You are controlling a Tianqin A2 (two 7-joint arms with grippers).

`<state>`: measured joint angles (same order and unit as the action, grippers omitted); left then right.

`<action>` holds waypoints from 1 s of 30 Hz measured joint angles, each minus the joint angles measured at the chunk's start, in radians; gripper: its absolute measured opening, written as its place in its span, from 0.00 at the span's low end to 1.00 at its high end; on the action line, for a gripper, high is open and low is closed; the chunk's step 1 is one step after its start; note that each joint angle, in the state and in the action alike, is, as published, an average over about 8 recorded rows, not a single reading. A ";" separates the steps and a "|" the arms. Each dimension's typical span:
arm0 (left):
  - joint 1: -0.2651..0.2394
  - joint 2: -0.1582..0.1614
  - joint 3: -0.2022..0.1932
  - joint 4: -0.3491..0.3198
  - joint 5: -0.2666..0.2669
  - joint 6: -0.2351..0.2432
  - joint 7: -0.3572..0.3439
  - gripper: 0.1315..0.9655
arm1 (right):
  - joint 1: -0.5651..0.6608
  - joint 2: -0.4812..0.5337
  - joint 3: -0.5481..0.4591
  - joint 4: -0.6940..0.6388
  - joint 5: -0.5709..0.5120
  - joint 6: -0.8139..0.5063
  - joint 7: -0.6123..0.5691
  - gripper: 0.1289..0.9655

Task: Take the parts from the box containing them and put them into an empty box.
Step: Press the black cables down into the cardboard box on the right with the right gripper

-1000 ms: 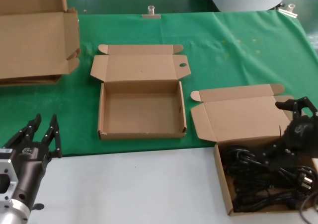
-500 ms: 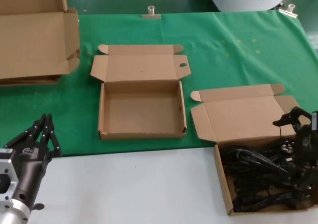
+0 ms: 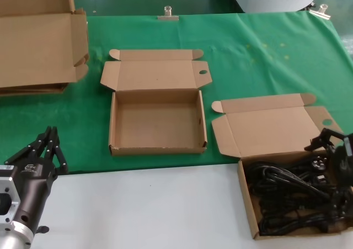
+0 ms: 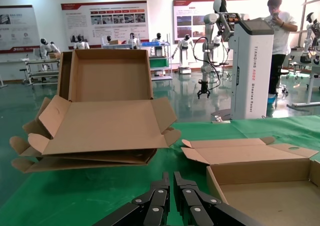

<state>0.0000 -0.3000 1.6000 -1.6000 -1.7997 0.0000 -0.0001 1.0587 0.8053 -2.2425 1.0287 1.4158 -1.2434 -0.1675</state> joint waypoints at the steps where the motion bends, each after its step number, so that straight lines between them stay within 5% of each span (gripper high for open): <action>1: 0.000 0.000 0.000 0.000 0.000 0.000 0.000 0.05 | 0.003 -0.011 0.004 -0.017 -0.007 0.005 -0.007 1.00; 18: 0.000 0.000 0.000 0.000 0.000 0.000 -0.001 0.05 | 0.007 -0.176 0.046 -0.233 -0.095 0.145 -0.104 1.00; 30: 0.000 0.000 0.000 0.000 0.000 0.000 0.000 0.05 | -0.011 -0.207 0.060 -0.246 -0.124 0.173 -0.102 0.93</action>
<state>0.0000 -0.3000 1.6000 -1.6000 -1.7996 0.0000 -0.0004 1.0474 0.5986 -2.1825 0.7829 1.2913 -1.0702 -0.2699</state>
